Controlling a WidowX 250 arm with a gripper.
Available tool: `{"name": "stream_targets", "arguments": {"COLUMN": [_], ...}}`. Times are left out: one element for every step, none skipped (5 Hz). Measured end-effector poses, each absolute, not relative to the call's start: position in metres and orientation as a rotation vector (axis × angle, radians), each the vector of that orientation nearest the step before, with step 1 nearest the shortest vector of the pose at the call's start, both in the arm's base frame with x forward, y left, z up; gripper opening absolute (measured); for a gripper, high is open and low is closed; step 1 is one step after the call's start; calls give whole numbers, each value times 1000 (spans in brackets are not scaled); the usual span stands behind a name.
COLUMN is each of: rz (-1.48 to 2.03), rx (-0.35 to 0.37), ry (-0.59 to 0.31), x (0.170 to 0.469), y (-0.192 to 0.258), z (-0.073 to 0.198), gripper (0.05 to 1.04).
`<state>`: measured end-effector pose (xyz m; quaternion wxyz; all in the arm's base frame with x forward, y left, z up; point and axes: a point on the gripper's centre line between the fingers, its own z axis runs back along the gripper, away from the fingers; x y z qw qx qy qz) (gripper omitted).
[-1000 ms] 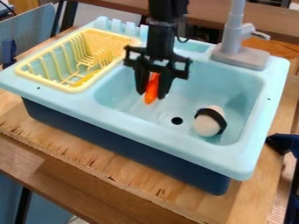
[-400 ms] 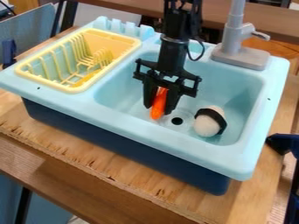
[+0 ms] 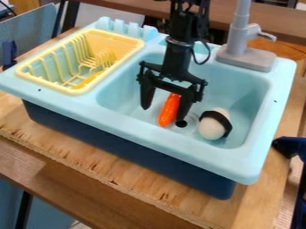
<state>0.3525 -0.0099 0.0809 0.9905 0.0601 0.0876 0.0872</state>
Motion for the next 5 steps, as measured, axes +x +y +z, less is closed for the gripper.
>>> {"name": "stream_targets", "arguments": {"rz": [230,225,196,137,138], "rx": [140,161,158,102,4], "ry": [70,-19,-104,-83,20], "x": [350,341,332,321,316], "y": [-4,-13,-25,-40,-42], "z": [125,165,197,196,184], "gripper": [1001,1001,1001,1001,1001]}}
